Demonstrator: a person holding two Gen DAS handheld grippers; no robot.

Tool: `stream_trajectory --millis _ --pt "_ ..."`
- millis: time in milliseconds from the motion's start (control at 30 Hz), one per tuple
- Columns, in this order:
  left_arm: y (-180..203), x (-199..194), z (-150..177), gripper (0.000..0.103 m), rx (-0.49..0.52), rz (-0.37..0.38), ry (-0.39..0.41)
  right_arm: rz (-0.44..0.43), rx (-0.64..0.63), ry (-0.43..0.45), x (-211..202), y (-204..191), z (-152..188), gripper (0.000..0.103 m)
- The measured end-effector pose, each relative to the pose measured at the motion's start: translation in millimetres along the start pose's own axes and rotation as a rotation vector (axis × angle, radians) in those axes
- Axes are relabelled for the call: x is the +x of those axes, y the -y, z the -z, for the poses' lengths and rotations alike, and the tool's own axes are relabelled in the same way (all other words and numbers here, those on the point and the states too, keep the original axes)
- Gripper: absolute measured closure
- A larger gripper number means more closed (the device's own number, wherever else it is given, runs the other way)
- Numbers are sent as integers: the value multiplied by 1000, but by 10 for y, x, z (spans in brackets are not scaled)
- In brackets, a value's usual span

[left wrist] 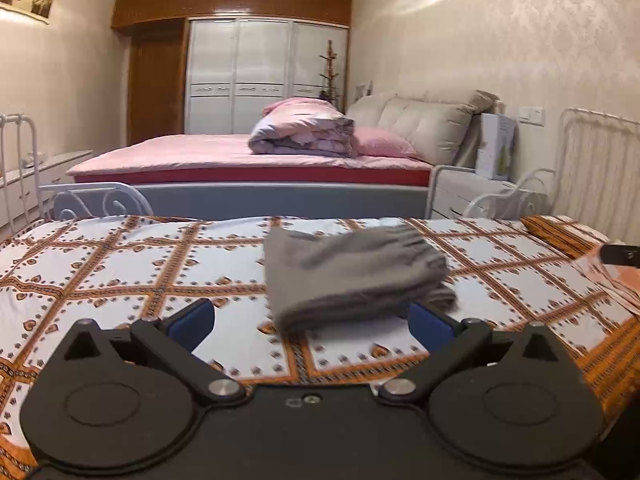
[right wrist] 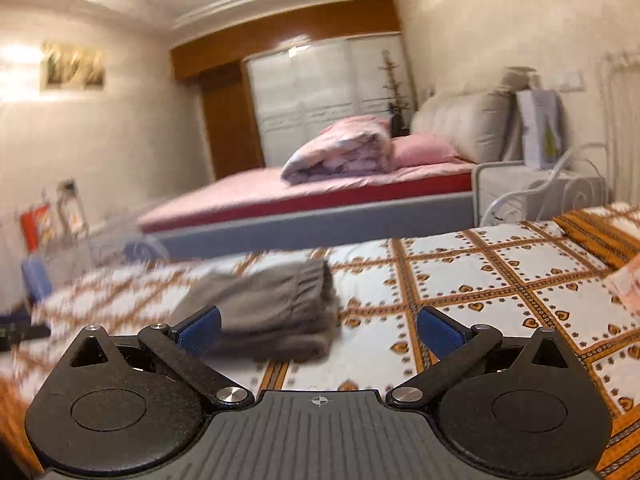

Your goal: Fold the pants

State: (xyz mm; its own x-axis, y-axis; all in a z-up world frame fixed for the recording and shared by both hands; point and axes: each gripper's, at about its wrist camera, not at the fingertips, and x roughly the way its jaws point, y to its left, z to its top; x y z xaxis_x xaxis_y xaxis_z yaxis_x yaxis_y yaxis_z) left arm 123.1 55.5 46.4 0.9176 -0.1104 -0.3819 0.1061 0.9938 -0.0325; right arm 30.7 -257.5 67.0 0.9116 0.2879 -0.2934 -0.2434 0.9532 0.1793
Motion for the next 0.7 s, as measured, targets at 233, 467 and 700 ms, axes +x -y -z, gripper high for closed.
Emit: stream_trajectory --millis 233,467,700 --pt "228 -309 219 6 -30 -9 14 -60 -49 -18 -293 -361 330 0" --pt "351 -353 325 6 -55 -21 0 -79 -179 -36 -233 -723 520 0" --pt "430 -324 321 6 -44 -12 15 -102 -173 -42 -98 -846 534 0"
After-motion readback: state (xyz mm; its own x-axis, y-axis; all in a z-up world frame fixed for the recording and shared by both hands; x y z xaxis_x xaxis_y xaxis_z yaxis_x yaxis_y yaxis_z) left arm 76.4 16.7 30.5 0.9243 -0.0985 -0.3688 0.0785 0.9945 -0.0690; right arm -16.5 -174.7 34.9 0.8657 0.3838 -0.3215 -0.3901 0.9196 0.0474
